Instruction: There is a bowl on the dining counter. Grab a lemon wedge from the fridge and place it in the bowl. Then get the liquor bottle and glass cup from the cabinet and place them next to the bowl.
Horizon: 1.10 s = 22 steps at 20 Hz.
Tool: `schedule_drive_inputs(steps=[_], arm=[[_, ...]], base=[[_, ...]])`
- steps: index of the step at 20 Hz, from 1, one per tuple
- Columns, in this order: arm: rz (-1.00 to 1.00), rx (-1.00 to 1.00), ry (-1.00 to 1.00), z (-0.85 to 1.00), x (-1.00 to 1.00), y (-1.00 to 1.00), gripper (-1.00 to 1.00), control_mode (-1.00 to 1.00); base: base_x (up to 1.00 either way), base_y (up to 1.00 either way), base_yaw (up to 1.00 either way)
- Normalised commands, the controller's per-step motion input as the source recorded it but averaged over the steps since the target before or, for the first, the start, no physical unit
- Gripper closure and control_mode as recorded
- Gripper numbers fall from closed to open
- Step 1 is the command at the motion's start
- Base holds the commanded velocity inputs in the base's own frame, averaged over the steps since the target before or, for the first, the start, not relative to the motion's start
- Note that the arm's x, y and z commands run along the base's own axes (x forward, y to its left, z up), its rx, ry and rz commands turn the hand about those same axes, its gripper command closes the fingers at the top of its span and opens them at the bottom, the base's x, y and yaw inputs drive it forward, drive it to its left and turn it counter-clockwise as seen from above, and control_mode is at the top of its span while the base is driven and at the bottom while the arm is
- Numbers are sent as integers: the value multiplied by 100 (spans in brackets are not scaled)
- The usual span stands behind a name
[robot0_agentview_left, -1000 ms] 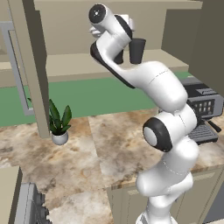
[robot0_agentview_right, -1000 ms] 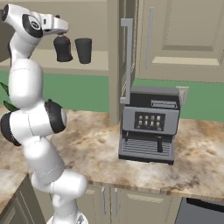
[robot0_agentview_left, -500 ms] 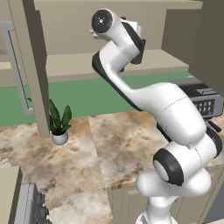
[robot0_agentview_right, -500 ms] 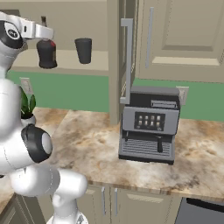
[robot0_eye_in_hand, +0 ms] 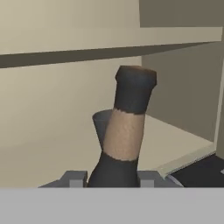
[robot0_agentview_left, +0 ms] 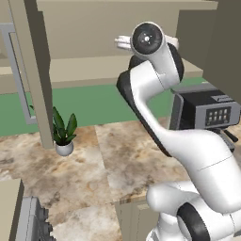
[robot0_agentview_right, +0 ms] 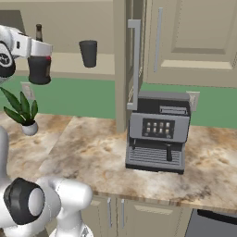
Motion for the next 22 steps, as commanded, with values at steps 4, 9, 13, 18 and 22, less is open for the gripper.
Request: schedule_drive_inputs(steps=[4,9,13,18,22], arm=[[20,2,0,0,-100,-43,100,-100],[22,0,0,0,-100,-40,100,-100],[25,-4,0,0,-100,-22,100,-100],[26,-10,3,0,-52,-2,100,-100],[19,-11,9,-11,1,1,100,-100]], base=[[0,0,0],[0,0,0],[0,0,0],[0,0,0],[0,0,0]])
